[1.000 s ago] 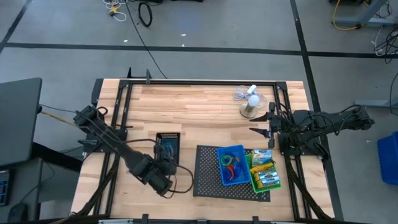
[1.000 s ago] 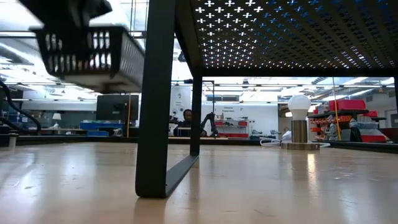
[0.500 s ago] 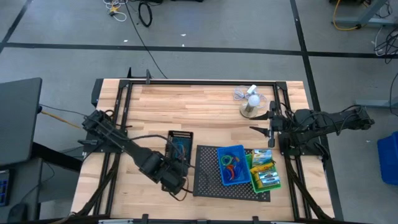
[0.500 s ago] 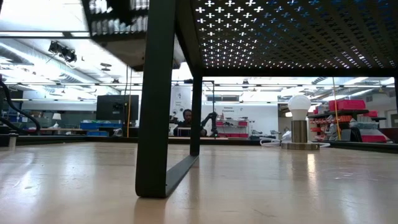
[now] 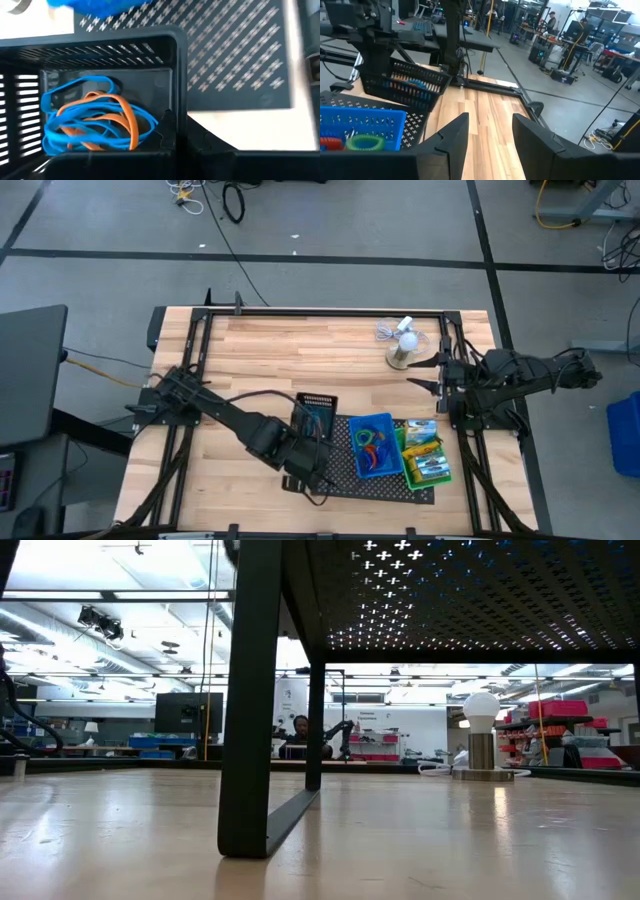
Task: Pick & Place Office Desk Supplies
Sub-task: Put the black bin with the rubber bands on the shelf, then return to Home Position
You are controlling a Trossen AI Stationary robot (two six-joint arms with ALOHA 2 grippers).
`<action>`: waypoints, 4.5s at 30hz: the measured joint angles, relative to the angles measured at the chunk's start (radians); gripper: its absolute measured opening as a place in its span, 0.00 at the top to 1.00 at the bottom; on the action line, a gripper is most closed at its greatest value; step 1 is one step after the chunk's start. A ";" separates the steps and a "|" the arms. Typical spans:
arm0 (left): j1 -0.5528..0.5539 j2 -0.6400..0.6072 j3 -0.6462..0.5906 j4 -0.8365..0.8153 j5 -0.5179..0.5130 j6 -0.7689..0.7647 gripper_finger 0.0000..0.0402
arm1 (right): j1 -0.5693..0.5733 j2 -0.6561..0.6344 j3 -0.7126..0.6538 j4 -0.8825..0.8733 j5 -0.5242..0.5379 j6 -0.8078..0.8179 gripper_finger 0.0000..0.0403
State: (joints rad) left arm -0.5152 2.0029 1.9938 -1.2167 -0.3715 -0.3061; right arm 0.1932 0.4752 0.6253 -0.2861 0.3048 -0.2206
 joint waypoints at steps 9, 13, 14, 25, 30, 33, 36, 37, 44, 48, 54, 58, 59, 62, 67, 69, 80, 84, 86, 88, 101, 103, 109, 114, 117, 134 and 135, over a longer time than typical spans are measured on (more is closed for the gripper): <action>-0.001 0.030 0.003 0.104 0.081 -0.026 0.99 | 0.000 0.000 0.012 -0.004 0.006 -0.031 0.60; 0.000 0.068 0.002 0.144 0.112 -0.020 0.99 | 0.000 0.000 0.012 -0.005 0.007 -0.032 0.60; 0.003 0.073 0.002 0.145 0.116 -0.021 0.99 | 0.000 0.000 0.012 -0.005 0.007 -0.032 0.60; 0.006 0.079 0.002 0.203 0.153 -0.031 0.99 | 0.000 0.000 0.012 -0.004 0.015 -0.032 0.60; 0.005 0.079 0.012 0.187 0.151 -0.025 0.99 | 0.000 0.000 0.012 -0.003 0.017 -0.031 0.60; 0.002 0.080 0.054 0.146 0.139 -0.021 0.99 | 0.000 0.000 0.012 -0.002 0.018 -0.031 0.60; 0.005 0.080 0.091 0.129 0.132 -0.024 0.99 | 0.000 0.000 0.012 0.001 0.021 -0.031 0.60; 0.006 0.080 0.100 0.125 0.132 -0.031 0.99 | 0.000 0.000 0.012 0.003 0.026 -0.032 0.60; 0.020 0.109 0.103 0.131 0.140 -0.049 0.99 | 0.000 0.000 0.012 0.003 0.031 -0.031 0.60; 0.021 0.110 0.103 0.146 0.128 -0.042 0.99 | 0.000 0.000 0.012 0.004 0.031 -0.032 0.60; 0.025 0.112 0.121 0.144 0.114 -0.050 0.99 | 0.000 0.000 0.032 -0.002 0.031 -0.035 0.60; 0.020 0.160 0.191 0.082 0.104 -0.044 0.99 | 0.000 0.001 0.050 -0.002 0.031 -0.036 0.60; 0.019 0.179 0.224 0.066 0.104 -0.038 0.99 | 0.000 0.001 0.053 -0.003 0.031 -0.037 0.60; 0.017 0.240 0.334 -0.013 0.102 -0.027 0.99 | 0.000 0.000 0.058 -0.003 0.031 -0.039 0.60; 0.024 0.277 0.348 -0.028 0.128 -0.045 0.99 | 0.000 0.001 0.058 -0.021 0.030 -0.031 0.60; 0.027 0.278 0.349 -0.020 0.129 -0.048 0.99 | 0.000 0.001 0.058 -0.021 0.028 -0.027 0.60; 0.050 0.279 0.349 -0.009 0.149 0.002 0.99 | 0.000 0.001 0.058 -0.026 0.028 -0.028 0.60; 0.052 0.279 0.349 -0.010 0.175 0.019 0.98 | 0.000 0.001 0.058 -0.026 0.028 -0.028 0.60; 0.051 0.279 0.349 -0.007 0.213 0.034 0.94 | 0.000 0.001 0.058 -0.027 0.028 -0.028 0.60; 0.049 0.279 0.349 0.000 0.244 0.035 0.90 | 0.000 0.001 0.058 -0.028 0.028 -0.028 0.60; 0.048 0.280 0.348 0.005 0.245 0.048 0.64 | 0.000 0.001 0.058 -0.056 0.031 -0.022 0.60; 0.048 0.280 0.348 0.005 0.245 0.048 0.59 | 0.000 0.001 0.058 -0.058 0.031 -0.022 0.60; 0.037 0.280 0.348 -0.013 0.234 0.057 0.52 | 0.000 0.001 0.058 -0.058 0.031 -0.023 0.60; 0.026 0.280 0.359 -0.024 0.225 0.075 0.52 | 0.000 0.001 0.058 -0.059 0.031 -0.021 0.60; 0.014 0.274 0.361 -0.027 0.193 0.089 0.52 | 0.000 0.001 0.058 -0.061 0.031 -0.021 0.60; -0.049 0.035 0.362 -0.199 -0.235 0.074 0.52 | 0.000 -0.002 0.058 -0.065 0.006 -0.001 0.60; -0.052 0.014 0.362 -0.218 -0.266 0.069 0.52 | 0.000 -0.011 0.062 -0.076 -0.009 -0.001 0.60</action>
State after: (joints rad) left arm -0.5674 2.0173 2.3558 -1.4349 -0.6378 -0.2371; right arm 0.1928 0.4644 0.6875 -0.3626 0.2959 -0.2211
